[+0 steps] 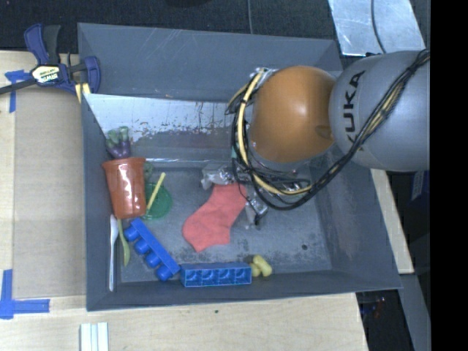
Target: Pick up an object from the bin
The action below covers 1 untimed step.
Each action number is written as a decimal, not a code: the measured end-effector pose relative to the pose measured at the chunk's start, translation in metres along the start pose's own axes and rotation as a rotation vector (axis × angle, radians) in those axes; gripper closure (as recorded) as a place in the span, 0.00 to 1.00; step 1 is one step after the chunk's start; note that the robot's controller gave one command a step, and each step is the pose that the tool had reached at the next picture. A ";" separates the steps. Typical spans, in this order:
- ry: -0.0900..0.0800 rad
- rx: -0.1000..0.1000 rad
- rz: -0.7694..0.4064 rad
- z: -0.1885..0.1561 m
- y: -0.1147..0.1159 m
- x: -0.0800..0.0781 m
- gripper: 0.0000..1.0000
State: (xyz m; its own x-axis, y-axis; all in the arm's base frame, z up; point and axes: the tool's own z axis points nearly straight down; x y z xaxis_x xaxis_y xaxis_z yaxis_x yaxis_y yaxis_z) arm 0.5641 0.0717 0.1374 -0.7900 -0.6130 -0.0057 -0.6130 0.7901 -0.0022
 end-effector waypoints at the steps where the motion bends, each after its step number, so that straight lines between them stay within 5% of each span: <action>1: -0.008 0.005 -0.081 0.071 -0.036 -0.021 0.00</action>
Offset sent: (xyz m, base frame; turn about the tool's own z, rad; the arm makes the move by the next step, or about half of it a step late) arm 0.0379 -0.0117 -0.0674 -0.3339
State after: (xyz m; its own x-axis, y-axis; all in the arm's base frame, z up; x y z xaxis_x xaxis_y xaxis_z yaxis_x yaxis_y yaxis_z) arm 0.6029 0.0560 0.0666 -0.7377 -0.6750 -0.0129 -0.6750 0.7378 -0.0076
